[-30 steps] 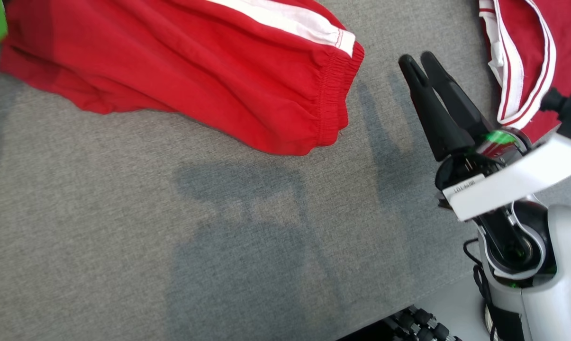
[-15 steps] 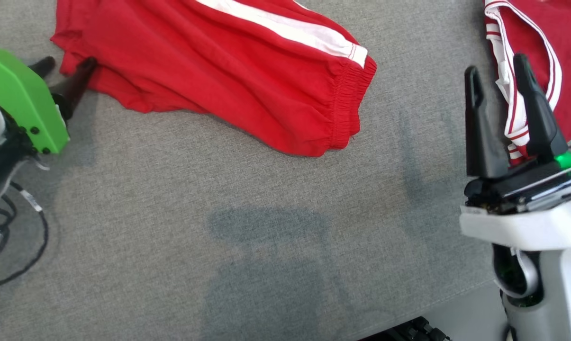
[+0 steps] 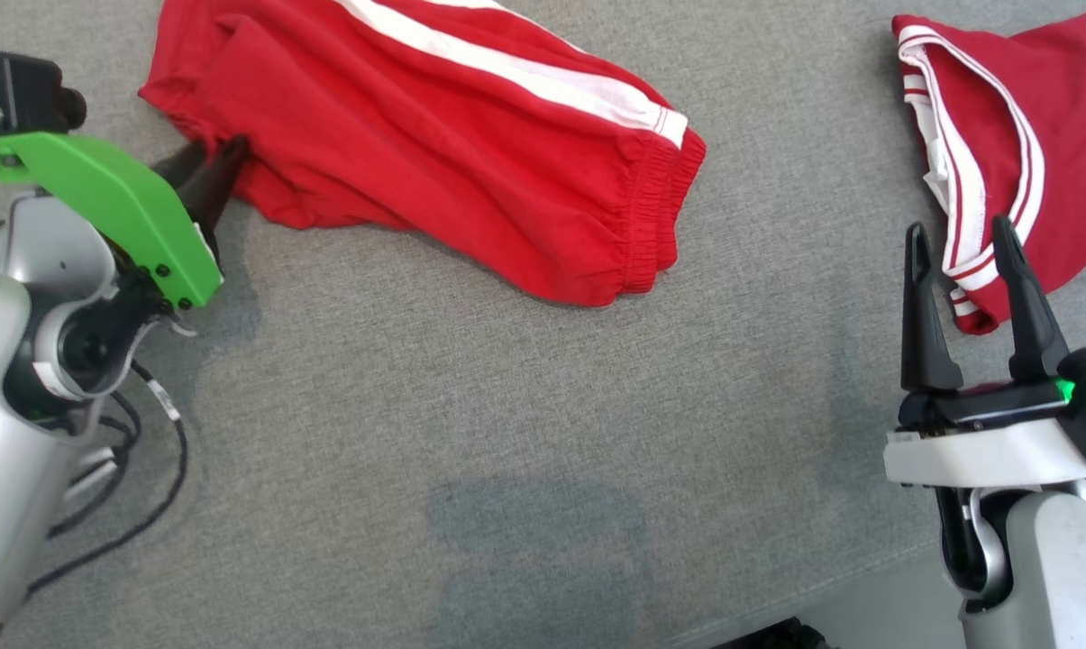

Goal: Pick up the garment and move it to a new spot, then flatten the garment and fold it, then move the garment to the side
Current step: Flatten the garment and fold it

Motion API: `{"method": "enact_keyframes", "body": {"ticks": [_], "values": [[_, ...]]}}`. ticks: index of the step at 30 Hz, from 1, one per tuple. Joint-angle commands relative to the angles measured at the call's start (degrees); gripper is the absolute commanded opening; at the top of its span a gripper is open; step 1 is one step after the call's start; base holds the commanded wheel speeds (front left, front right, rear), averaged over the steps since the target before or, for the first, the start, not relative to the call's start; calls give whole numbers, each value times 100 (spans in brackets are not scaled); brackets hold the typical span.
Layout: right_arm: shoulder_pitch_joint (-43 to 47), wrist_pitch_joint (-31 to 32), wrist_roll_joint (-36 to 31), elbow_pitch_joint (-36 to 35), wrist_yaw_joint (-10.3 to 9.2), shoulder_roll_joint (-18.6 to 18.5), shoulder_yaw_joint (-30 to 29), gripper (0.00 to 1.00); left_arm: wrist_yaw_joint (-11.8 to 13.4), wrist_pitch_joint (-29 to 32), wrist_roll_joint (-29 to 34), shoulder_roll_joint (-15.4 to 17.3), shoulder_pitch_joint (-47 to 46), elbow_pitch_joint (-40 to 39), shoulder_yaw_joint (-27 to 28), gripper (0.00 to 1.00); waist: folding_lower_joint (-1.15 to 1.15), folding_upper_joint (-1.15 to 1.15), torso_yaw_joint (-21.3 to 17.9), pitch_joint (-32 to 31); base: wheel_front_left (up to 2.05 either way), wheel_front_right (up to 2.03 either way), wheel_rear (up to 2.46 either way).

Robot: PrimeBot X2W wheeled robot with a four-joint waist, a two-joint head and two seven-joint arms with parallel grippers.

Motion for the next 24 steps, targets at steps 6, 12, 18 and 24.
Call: {"method": "enact_keyframes", "body": {"ticks": [6,12,18,24], "values": [[484,-18,54,348,-2,-8,-199,100,-234,-453,-265,-455,418,445,58,0,0,36,241,-493,0,0,0],[1053,-17,-46,583,-2,-7,-389,100,-339,-1078,-320,-866,1057,486,28,0,0,36,710,-1059,0,0,0],[1393,-19,-224,721,-2,-8,-342,100,-256,-1834,-231,-1070,1921,91,33,0,0,36,1354,-1508,0,0,0],[1486,-19,-280,774,-2,-8,-370,100,-103,-2239,-149,-1214,2543,-462,-91,0,0,36,1838,-1718,0,0,0]]}}
